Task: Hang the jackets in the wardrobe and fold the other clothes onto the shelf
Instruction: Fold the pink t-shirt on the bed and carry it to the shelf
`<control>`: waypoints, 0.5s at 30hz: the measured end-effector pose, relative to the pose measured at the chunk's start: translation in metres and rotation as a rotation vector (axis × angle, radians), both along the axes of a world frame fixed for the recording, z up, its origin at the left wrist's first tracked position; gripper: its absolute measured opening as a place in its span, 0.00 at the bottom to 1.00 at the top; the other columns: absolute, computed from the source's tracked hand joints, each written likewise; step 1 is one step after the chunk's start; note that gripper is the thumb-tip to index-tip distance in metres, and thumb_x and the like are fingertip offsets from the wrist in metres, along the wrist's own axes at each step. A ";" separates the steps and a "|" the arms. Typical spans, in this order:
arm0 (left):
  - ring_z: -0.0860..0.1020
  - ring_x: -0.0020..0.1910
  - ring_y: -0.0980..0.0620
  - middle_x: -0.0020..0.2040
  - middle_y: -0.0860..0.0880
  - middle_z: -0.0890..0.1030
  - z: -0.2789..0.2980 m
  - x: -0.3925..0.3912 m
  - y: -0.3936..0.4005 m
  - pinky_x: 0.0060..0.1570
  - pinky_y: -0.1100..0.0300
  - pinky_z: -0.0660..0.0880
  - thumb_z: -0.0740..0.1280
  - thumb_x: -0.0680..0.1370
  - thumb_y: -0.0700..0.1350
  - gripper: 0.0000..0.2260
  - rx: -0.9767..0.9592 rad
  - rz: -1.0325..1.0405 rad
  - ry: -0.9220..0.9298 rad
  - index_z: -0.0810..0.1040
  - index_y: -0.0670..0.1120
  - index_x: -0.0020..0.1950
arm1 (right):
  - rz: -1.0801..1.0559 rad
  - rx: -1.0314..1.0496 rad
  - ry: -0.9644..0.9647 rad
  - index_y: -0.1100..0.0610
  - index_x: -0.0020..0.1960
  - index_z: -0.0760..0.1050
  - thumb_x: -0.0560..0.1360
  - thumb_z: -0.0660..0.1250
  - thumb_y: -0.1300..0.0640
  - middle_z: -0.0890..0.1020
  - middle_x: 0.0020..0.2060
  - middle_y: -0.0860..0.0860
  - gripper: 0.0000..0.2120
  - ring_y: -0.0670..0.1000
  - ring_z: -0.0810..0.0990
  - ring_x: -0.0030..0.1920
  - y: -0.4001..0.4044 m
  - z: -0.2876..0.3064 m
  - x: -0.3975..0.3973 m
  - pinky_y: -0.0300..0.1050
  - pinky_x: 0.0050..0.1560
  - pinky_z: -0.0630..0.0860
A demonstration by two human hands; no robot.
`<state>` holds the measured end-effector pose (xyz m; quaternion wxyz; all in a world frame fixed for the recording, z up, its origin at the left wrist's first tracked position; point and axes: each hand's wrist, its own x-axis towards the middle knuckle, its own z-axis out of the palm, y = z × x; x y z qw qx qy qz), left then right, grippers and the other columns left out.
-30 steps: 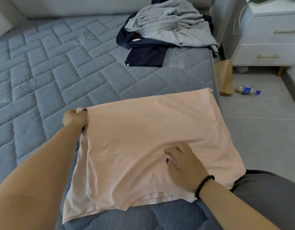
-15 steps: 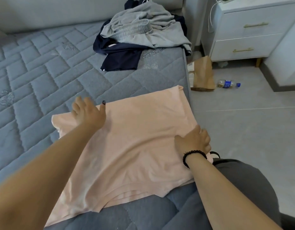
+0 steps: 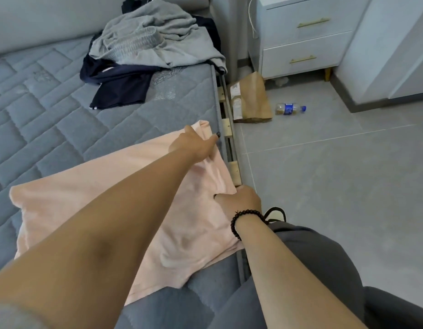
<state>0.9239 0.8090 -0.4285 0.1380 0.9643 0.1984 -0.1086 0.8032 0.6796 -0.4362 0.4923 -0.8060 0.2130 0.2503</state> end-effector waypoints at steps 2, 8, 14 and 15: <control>0.76 0.58 0.42 0.60 0.44 0.76 0.000 0.000 -0.011 0.44 0.53 0.68 0.60 0.70 0.72 0.42 0.063 0.022 0.033 0.59 0.43 0.72 | 0.048 0.007 0.010 0.59 0.51 0.76 0.69 0.70 0.52 0.81 0.45 0.53 0.15 0.55 0.78 0.43 -0.002 -0.002 -0.001 0.47 0.47 0.78; 0.68 0.65 0.43 0.66 0.43 0.68 0.011 -0.001 -0.035 0.53 0.52 0.69 0.62 0.79 0.56 0.24 0.188 -0.034 0.188 0.66 0.42 0.69 | -0.058 0.094 -0.101 0.57 0.37 0.74 0.67 0.74 0.52 0.77 0.32 0.50 0.11 0.49 0.74 0.31 -0.015 -0.001 -0.002 0.37 0.28 0.69; 0.74 0.52 0.44 0.48 0.42 0.72 0.036 -0.012 -0.027 0.46 0.59 0.68 0.62 0.78 0.39 0.12 -0.017 -0.024 0.111 0.73 0.36 0.61 | -0.281 0.200 -0.149 0.53 0.35 0.74 0.65 0.77 0.54 0.77 0.31 0.47 0.11 0.47 0.75 0.32 -0.036 0.009 -0.010 0.37 0.27 0.67; 0.75 0.52 0.43 0.47 0.43 0.72 0.041 -0.015 -0.025 0.44 0.59 0.67 0.62 0.78 0.39 0.11 -0.086 -0.002 0.053 0.73 0.37 0.59 | -0.304 0.207 -0.165 0.53 0.35 0.74 0.65 0.77 0.55 0.78 0.31 0.48 0.11 0.48 0.76 0.32 -0.039 0.012 -0.012 0.37 0.28 0.67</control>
